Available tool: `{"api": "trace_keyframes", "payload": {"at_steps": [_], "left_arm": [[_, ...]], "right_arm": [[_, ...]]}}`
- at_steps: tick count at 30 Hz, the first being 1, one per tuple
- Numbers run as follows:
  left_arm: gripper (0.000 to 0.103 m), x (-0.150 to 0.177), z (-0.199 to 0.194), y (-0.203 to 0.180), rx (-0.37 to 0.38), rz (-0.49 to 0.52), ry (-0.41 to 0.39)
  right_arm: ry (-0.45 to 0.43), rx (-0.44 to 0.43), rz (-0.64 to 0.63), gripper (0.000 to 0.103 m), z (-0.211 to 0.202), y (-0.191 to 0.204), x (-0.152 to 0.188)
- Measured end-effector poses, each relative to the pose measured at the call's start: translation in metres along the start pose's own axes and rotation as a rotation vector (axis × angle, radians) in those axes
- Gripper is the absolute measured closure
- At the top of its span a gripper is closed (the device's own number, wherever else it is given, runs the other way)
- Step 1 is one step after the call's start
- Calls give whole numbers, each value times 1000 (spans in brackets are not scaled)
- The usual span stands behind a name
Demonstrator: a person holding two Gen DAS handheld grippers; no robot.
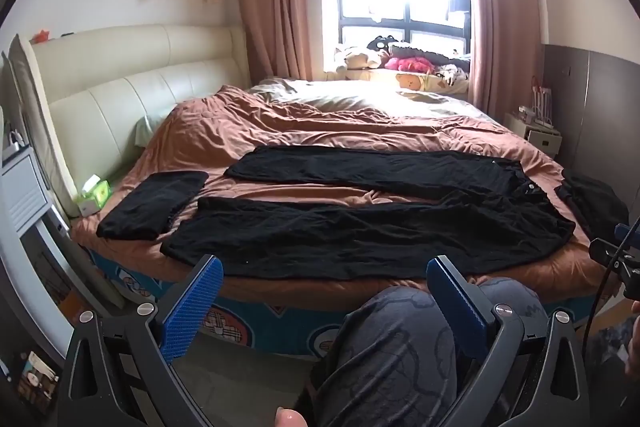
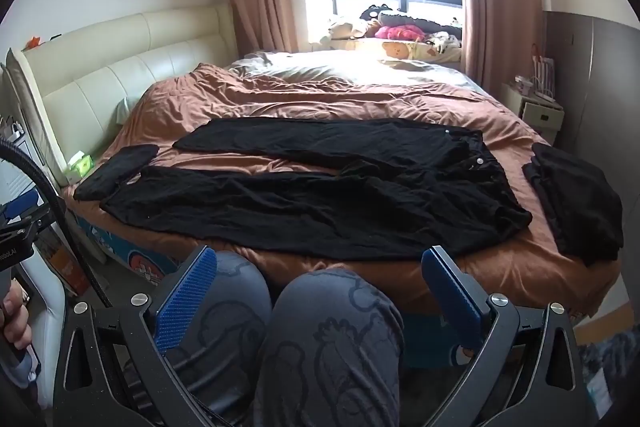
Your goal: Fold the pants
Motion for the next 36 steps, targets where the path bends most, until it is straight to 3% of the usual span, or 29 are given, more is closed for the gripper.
{"api": "trace_keyframes", "payload": {"at_steps": [36], "left_arm": [[0, -1, -14, 4, 15, -15, -16]], "right_arm": [[-12, 11, 13, 0, -10, -3, -2]]}}
Point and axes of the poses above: each gripper's, at about its wrist camera, not at the fingertips, and z roughly the way its jaws point, y to its left, x to its underside, the point moved 10 cm from there along z, roughly the way its jaws point, and after that the axes turned 6 degrees about -x, right-handed, at the moved point
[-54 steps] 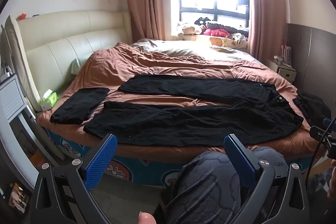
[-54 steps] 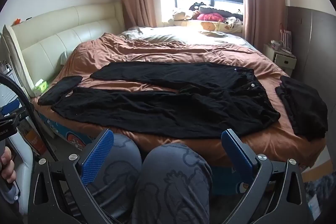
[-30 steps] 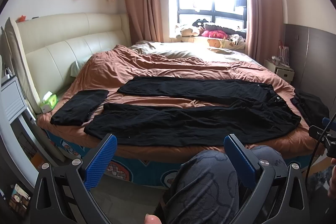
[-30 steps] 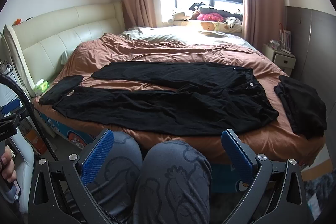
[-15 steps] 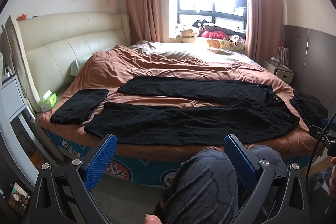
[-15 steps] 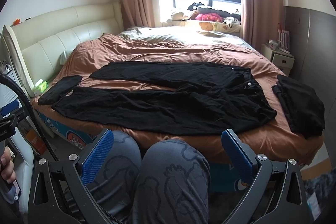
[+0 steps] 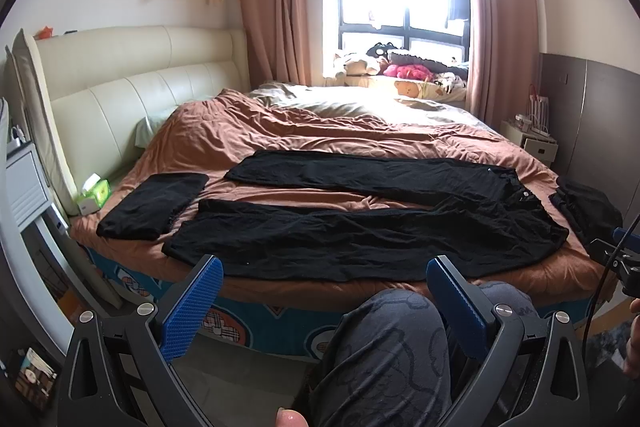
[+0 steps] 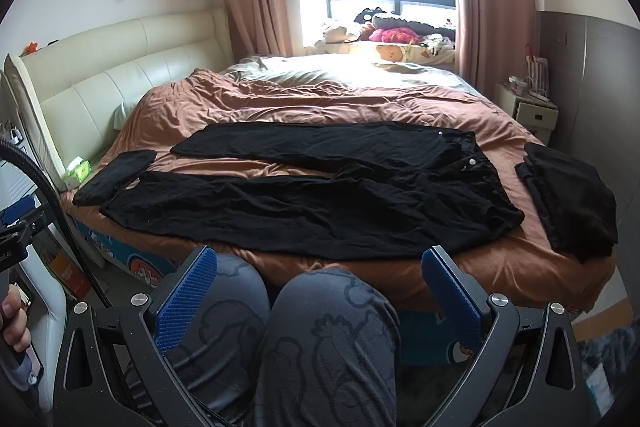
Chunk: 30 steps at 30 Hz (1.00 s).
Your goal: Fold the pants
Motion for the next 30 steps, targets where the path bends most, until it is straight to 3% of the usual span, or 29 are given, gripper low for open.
{"api": "trace_keyframes", "payload": {"at_steps": [19, 30], "left_arm": [[0, -1, -8, 1, 2, -26, -21], [0, -10, -20, 6, 3, -23, -73]], "right_arm": [[-14, 24, 17, 0, -10, -6, 1], [-78, 46, 17, 0, -30, -13, 0]]}}
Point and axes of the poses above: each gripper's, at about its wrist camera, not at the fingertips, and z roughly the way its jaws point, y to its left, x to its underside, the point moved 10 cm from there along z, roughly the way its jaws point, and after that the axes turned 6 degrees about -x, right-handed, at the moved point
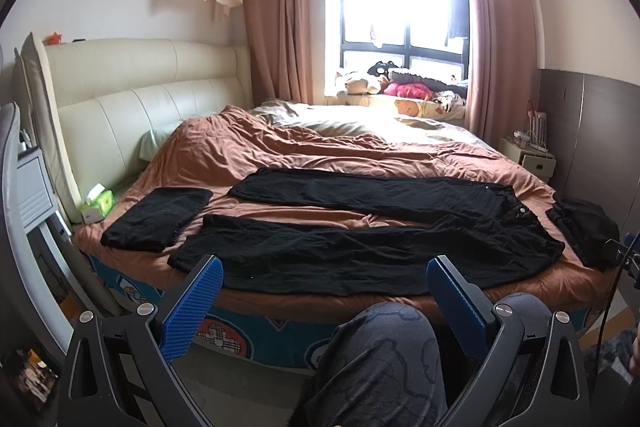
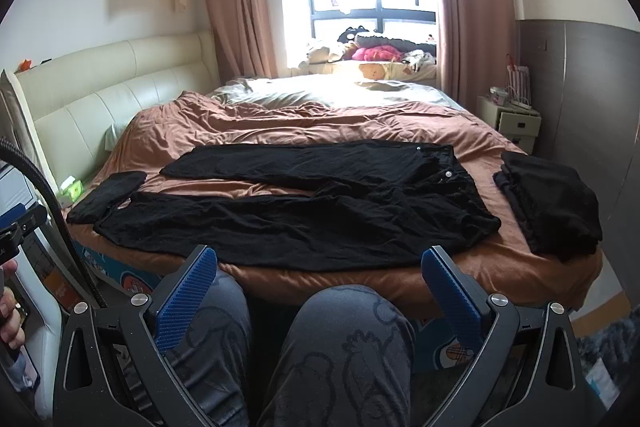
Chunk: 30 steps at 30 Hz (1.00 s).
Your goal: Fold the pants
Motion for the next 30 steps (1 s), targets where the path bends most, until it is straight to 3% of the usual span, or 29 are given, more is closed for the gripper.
{"api": "trace_keyframes", "payload": {"at_steps": [16, 30], "left_arm": [[0, 2, 24, 11, 11, -17, 20], [1, 12, 113, 46, -40, -77, 111]], "right_arm": [[-17, 4, 6, 0, 12, -10, -3], [56, 18, 91, 0, 88, -55, -17]]}}
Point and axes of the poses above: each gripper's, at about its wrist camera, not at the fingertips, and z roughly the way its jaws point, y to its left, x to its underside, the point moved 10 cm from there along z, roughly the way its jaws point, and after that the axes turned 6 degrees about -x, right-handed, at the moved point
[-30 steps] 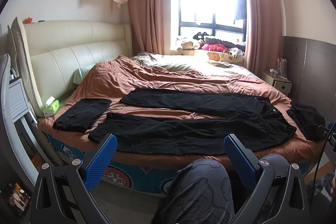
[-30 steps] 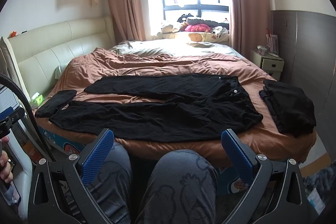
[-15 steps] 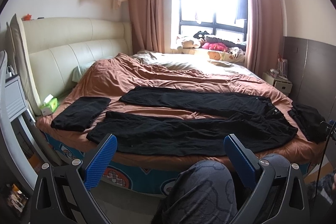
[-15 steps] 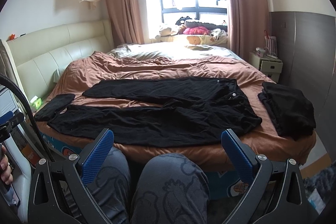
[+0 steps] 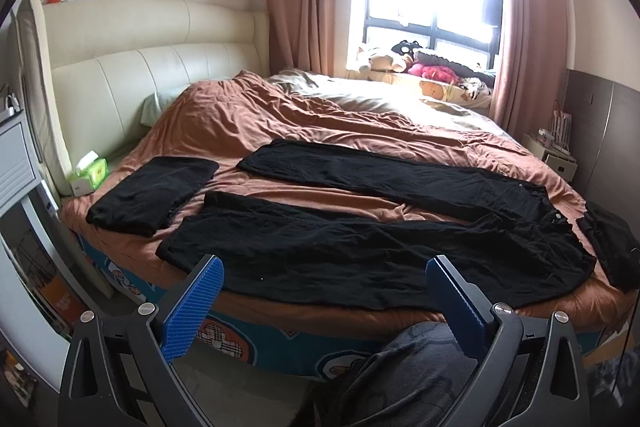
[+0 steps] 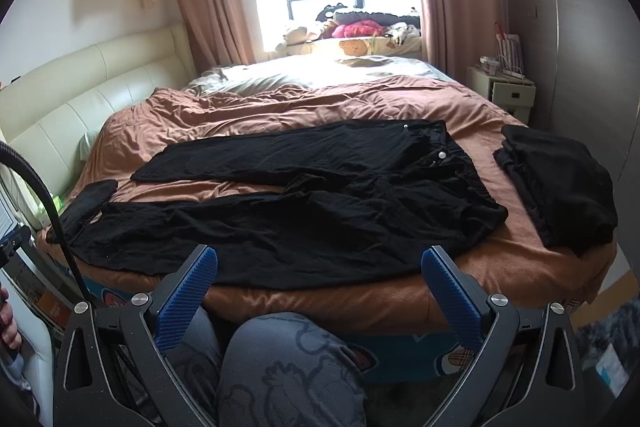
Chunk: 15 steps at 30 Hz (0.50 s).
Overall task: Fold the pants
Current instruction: 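Move the left tool to the black pants leg hem and close on it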
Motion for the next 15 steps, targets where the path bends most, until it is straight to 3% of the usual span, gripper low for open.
{"api": "trace_keyframes", "payload": {"at_steps": [10, 13, 15], "left_arm": [[13, 15, 69, 45, -62, -97, 110], [19, 25, 91, 66, -89, -153, 156], [26, 32, 104, 79, -104, -189, 185]], "right_arm": [[31, 47, 83, 0, 46, -31, -11], [47, 60, 116, 0, 59, -43, -9], [62, 65, 139, 6, 68, -51, -7]]}}
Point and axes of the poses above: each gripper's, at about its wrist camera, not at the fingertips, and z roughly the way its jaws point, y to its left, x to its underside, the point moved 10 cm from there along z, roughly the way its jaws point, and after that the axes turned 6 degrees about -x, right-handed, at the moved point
